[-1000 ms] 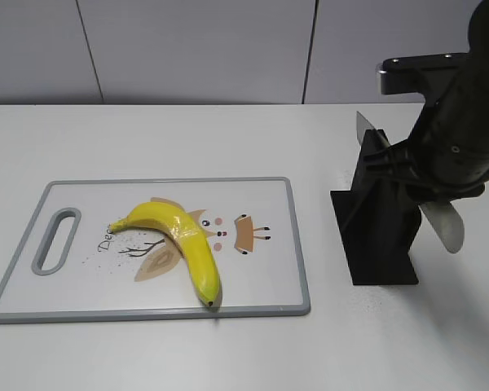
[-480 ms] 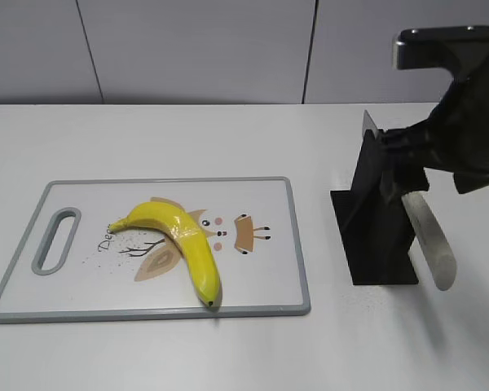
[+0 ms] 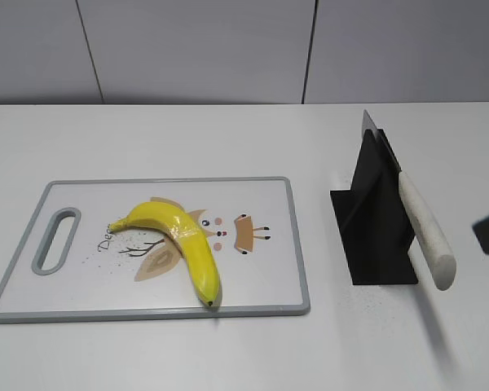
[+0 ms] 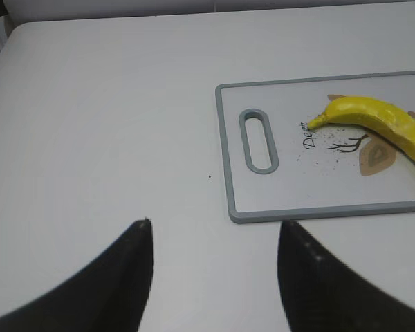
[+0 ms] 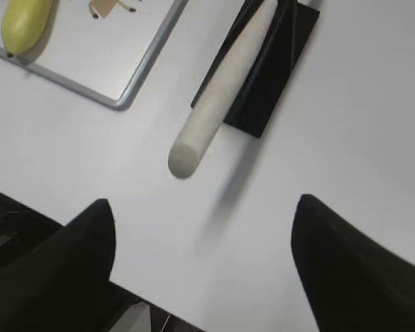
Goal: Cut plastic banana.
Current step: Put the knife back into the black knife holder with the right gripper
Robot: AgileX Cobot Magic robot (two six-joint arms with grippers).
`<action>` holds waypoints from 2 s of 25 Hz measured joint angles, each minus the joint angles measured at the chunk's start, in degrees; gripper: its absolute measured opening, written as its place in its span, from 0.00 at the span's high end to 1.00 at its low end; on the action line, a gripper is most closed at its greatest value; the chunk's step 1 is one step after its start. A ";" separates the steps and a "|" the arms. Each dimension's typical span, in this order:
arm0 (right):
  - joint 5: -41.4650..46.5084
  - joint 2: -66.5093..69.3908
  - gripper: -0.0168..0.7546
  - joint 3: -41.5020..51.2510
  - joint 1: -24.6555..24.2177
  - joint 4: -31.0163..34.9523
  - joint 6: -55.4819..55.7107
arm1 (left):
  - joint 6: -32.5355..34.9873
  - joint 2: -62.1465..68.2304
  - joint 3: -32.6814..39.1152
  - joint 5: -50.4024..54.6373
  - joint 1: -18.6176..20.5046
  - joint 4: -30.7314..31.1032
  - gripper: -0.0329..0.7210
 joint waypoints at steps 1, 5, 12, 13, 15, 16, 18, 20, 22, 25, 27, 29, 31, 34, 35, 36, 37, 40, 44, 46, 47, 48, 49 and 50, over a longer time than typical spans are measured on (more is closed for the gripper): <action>0.06 -2.91 0.21 2.34 0.00 0.04 -0.62 | 0.00 0.00 0.00 0.00 0.00 0.00 0.22; 0.39 -13.90 0.21 9.75 0.00 0.28 -2.77 | 0.00 0.00 0.00 0.00 0.00 0.00 0.22; 2.69 -28.61 0.21 12.96 0.00 1.09 -4.59 | 0.00 0.00 0.00 0.00 0.00 0.00 0.23; 3.92 -30.20 0.21 12.96 0.00 1.20 -4.80 | 0.00 0.00 0.00 0.00 0.00 0.00 0.24; 6.79 -32.79 0.21 13.16 0.00 1.24 -4.90 | 0.00 0.00 0.00 0.00 0.00 0.00 0.24; 8.31 -34.10 0.21 13.35 0.00 1.31 -4.90 | 0.00 0.00 0.00 0.00 0.00 0.00 0.24; 8.86 -36.58 0.21 13.88 0.00 1.65 -5.01 | 0.00 0.00 0.00 0.00 0.00 0.00 0.25; 8.68 -39.27 0.21 14.42 0.00 1.85 -5.06 | 0.00 0.00 0.00 0.00 0.00 0.00 0.25; 8.62 -41.51 0.21 14.63 0.00 1.90 -5.06 | 0.00 0.00 0.00 0.00 0.00 0.00 0.25; 8.57 -44.36 0.21 14.63 0.00 1.90 -5.11 | 0.00 0.00 0.00 0.00 0.00 0.00 0.25; 8.57 -46.53 0.21 14.63 0.00 1.90 -5.11 | 0.00 0.00 0.00 0.00 0.00 0.00 0.25; 8.51 -48.82 0.21 14.63 0.00 1.90 -5.11 | 0.00 0.00 0.00 0.00 0.00 0.00 0.25; 8.43 -50.73 0.21 14.63 -0.13 1.90 -5.11 | 0.00 0.00 0.00 0.00 0.00 0.07 0.25; 8.43 -51.32 0.21 14.63 -1.49 1.92 -5.11 | 0.00 0.00 0.00 0.00 0.00 0.04 0.25; 8.43 -51.32 0.21 14.63 -2.60 1.92 -5.11 | 0.00 0.00 0.00 0.00 0.00 0.04 0.25; 8.43 -51.32 0.21 14.63 -3.80 1.92 -5.11 | 0.00 0.00 0.00 0.00 0.00 0.04 0.25; 8.43 -51.32 0.21 14.63 -5.56 1.92 -5.11 | 0.00 0.00 0.00 0.00 0.00 0.04 0.25; 8.43 -51.32 0.21 14.63 -12.29 1.92 -5.11 | 0.00 0.00 0.00 0.00 0.00 0.04 0.25; 8.43 -51.32 0.21 14.63 -20.23 1.92 -5.05 | 0.00 0.00 0.00 0.00 0.00 0.04 0.25; 8.43 -51.32 0.21 14.63 -23.65 1.92 -5.05 | 0.00 0.00 0.00 0.00 0.00 0.04 0.25; 8.43 -51.32 0.21 14.63 -24.54 1.92 -5.05 | 0.00 0.00 0.00 0.00 0.00 0.04 0.25; 8.43 -51.32 0.21 14.63 -25.20 1.92 -5.05 | 0.00 0.00 0.00 0.00 0.00 0.04 0.25; 8.43 -51.32 0.21 14.63 -25.44 1.92 -5.05 | 0.00 0.00 0.00 0.00 0.00 0.04 0.25; 8.43 -51.32 0.21 14.63 -25.58 1.92 -5.05 | 0.00 0.00 0.00 0.00 0.00 0.04 0.25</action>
